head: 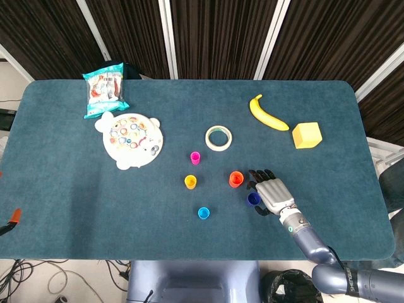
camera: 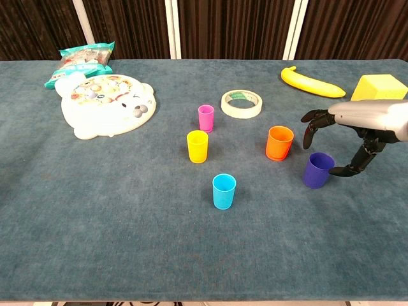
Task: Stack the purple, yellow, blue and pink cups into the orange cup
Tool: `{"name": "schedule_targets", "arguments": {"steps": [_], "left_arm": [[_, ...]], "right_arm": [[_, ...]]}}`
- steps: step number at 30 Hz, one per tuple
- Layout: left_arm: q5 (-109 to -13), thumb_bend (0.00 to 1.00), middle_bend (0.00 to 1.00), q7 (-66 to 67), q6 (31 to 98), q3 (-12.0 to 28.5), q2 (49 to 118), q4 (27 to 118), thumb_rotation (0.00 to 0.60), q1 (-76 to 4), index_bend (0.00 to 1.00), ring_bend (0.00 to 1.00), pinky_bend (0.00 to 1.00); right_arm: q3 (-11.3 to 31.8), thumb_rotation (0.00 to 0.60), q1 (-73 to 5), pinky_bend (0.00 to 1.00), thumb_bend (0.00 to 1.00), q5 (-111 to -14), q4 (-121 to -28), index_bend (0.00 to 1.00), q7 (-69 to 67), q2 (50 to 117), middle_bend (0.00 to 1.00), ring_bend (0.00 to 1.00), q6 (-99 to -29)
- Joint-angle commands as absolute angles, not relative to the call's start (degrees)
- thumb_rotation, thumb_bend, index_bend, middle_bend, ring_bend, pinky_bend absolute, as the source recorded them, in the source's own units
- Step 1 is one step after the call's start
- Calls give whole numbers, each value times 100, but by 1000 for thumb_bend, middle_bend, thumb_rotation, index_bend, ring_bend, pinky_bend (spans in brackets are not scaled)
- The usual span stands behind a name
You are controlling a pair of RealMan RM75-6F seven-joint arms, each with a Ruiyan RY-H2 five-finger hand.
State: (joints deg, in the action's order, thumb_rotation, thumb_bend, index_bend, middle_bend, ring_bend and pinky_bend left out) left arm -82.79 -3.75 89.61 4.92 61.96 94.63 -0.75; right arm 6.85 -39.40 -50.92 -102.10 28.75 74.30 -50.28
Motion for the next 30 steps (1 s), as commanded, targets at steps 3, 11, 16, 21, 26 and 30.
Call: {"name": "schedule_targets", "arguments": {"steps": [3, 11, 16, 21, 26, 30], "left_arm": [[-8272, 308, 48, -372, 8963, 496, 6196, 9462, 600, -75, 48, 0, 0], [-8266, 308, 48, -371, 8963, 498, 6195, 9457, 600, -74, 48, 0, 0], [-8276, 308, 49, -366, 8964, 490, 6194, 9463, 600, -71, 48, 0, 0], [-8290, 308, 48, -354, 8975, 485, 6195, 9465, 600, -68, 48, 0, 0], [-8280, 308, 49, -354, 8969, 487, 6195, 9463, 600, -69, 49, 0, 0], [-8283, 308, 48, -350, 8965, 484, 6196, 9466, 600, -71, 49, 0, 0]], "right_arm": [[639, 600, -3971, 0, 397, -5091, -10146, 334, 2875, 7491, 0, 0, -5042], [583, 600, -4002, 0, 397, -5065, -10026, 364, 2837, 7586, 0, 0, -5077], [585, 600, -4018, 0, 397, -5074, -9974, 377, 2802, 7628, 0, 0, -5128], [555, 600, -4051, 0, 398, -5060, -9915, 379, 2801, 7661, 0, 0, -5113], [538, 600, -4075, 0, 398, -5039, -9865, 394, 2773, 7688, 0, 0, -5097], [537, 600, -4085, 0, 397, -5063, -9864, 428, 2730, 7692, 0, 0, -5109]]}}
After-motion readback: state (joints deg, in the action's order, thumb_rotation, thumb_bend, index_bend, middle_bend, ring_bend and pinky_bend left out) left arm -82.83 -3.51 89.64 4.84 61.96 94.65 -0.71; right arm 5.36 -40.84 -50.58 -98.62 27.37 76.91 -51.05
